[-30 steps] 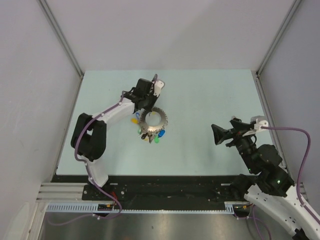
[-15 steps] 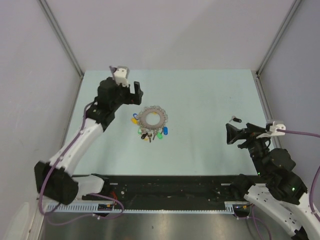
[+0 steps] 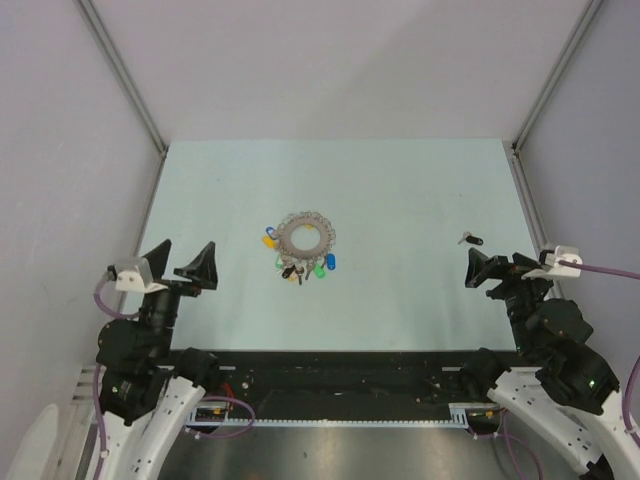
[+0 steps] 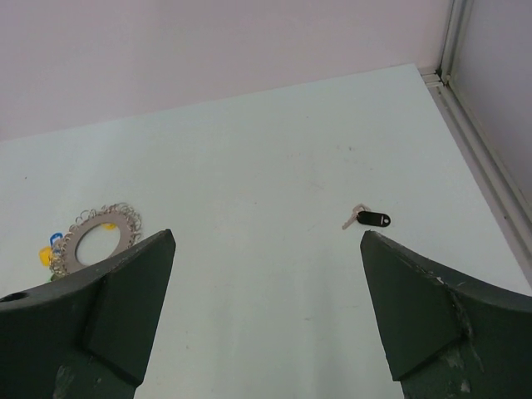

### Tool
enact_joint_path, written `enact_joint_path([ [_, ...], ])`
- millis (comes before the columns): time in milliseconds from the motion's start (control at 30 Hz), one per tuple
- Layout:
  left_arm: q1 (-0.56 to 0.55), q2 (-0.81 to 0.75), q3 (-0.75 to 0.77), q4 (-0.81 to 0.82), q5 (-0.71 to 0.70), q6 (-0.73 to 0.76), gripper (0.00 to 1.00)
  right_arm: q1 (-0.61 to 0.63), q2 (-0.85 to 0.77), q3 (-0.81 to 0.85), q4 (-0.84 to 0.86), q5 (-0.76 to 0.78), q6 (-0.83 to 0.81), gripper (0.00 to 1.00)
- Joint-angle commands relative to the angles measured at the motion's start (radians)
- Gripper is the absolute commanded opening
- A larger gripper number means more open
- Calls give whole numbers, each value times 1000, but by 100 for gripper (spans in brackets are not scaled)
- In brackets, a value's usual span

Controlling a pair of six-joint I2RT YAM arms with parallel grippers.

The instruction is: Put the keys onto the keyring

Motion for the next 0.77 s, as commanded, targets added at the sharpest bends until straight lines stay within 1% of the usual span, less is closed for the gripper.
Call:
enact_joint_path([
  [0,1,-161,-101,-98,-90,-38,100,-27,-36,-3,19,-31,-21,100],
  [133,1,-251,-145,-136,-98,-67,100,-88,-53,-15,44,-91,-49,100],
  [233,1,-277,-170,-153,-87,-88,100,-122,-60,-23,48,-116,-51,100],
  [567,3,-280,-178,-167,-66,-104,100,-240,-30,-30,68,-269,-54,100],
  [733,1,-280,-193,-147,-127,-116,100,-299,-24,-35,85,-315,-41,100],
])
